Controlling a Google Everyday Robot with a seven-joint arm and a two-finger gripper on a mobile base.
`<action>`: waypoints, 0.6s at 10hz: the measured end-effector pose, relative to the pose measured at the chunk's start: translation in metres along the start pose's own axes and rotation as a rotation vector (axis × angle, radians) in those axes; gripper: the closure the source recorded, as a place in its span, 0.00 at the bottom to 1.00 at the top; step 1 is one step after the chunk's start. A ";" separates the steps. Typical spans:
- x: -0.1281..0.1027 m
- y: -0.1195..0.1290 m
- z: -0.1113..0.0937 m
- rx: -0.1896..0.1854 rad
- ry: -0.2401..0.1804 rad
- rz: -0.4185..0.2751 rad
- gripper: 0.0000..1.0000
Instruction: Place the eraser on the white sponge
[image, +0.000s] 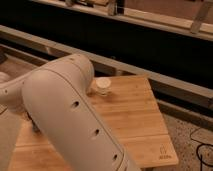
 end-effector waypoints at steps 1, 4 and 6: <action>0.000 0.000 0.000 0.000 0.001 0.000 0.44; 0.000 0.000 0.002 -0.001 0.008 -0.001 0.23; 0.000 0.001 0.002 -0.003 0.009 0.000 0.23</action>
